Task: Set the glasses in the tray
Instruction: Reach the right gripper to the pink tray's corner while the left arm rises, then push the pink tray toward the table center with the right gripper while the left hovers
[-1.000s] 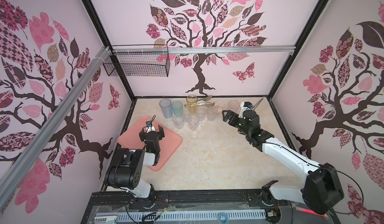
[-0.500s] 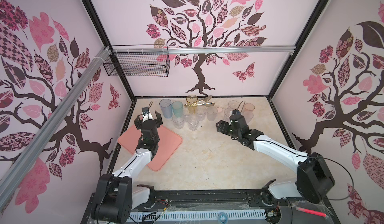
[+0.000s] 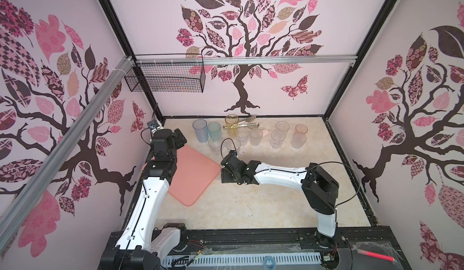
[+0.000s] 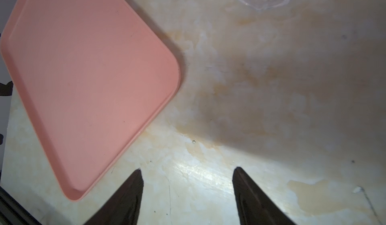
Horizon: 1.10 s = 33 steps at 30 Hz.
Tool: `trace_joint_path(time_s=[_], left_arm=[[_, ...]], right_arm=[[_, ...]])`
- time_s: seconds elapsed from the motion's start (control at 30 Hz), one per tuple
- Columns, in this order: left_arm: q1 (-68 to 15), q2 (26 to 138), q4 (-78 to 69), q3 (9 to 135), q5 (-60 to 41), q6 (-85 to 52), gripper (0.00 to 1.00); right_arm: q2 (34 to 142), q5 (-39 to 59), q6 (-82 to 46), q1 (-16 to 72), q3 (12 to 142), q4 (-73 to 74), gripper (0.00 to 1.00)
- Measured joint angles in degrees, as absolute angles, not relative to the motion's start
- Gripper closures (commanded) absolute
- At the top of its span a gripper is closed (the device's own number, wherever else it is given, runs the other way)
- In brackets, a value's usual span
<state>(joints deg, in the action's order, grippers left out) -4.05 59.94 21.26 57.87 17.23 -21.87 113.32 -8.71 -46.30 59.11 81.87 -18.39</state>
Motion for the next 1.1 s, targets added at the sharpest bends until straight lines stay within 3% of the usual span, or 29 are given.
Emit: trace_joint_path(time_s=[0.13,0.27,0.63,0.87,1.1], left_arm=[[-5.67,59.90,27.70,58.72,13.63,-20.34,0.20],[-5.67,58.83,31.51,58.67,11.62,-19.29,0.19],[-5.67,57.12,33.19,58.37,10.68,-18.74,0.18],[-5.67,57.12,33.82,58.37,11.11,-17.85,0.18],[-5.67,57.14,33.74,58.37,11.31,-17.52,0.18]], right_arm=[[117.58,-9.69,-47.20,59.16,85.80,-19.18,0.37],[122.58,-11.14,-47.18,59.07,91.48,-21.15,0.33],[135.90,-16.32,-41.39,60.05,108.99,-29.39,0.31],[135.72,-18.41,-34.46,60.64,107.87,-30.02,0.33],[129.12,-19.18,-28.64,60.73,97.21,-26.94,0.35]])
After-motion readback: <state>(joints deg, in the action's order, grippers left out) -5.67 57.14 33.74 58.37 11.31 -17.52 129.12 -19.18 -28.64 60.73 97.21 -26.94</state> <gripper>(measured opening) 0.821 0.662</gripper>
